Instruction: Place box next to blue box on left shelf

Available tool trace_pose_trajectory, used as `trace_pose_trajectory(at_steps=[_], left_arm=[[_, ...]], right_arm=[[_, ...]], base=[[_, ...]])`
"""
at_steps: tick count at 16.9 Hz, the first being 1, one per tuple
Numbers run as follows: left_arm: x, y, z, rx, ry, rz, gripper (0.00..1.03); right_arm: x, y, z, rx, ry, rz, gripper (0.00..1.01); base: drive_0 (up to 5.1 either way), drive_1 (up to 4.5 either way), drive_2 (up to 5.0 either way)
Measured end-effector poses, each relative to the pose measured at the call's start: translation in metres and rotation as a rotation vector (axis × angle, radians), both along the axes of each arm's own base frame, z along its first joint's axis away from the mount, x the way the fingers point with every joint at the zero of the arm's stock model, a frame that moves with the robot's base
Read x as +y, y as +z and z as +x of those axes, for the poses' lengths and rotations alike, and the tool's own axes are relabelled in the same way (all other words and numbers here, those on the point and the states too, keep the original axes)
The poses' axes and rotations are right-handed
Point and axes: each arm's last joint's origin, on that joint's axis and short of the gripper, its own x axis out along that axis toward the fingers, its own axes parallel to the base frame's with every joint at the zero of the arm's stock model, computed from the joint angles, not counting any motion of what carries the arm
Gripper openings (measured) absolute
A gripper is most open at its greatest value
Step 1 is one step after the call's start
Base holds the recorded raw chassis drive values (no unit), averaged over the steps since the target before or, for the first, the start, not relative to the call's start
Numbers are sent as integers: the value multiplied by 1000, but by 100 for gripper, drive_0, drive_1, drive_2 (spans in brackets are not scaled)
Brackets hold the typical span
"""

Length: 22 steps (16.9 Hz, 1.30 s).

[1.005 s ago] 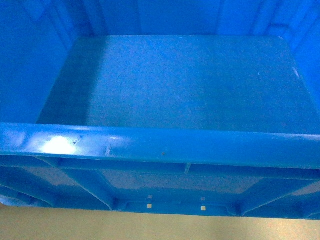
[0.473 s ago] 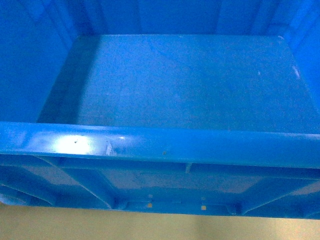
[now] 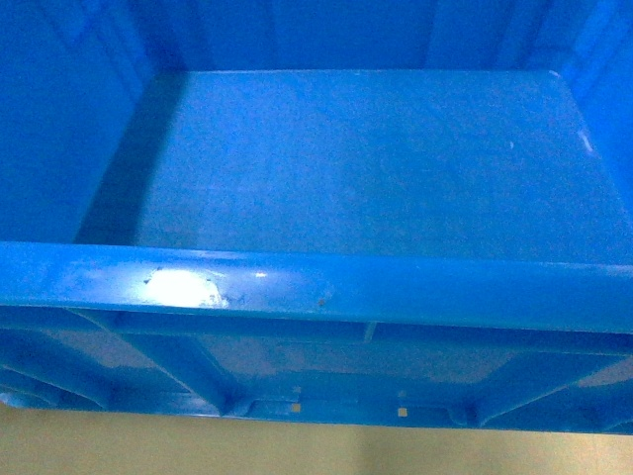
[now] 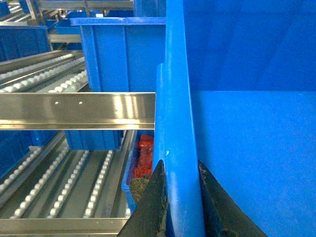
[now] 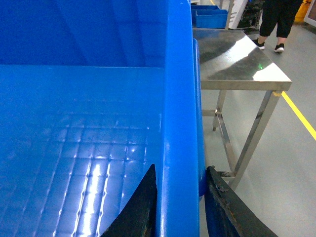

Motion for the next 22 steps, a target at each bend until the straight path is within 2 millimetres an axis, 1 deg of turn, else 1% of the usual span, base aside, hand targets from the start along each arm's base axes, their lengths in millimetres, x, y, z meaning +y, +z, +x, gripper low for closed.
trace_pose_trajectory(at_steps=[22], left_arm=[[0, 0, 0, -1, 0, 0, 9]], right_arm=[[0, 0, 0, 0, -2, 0, 20]], base=[[-508, 237, 237]])
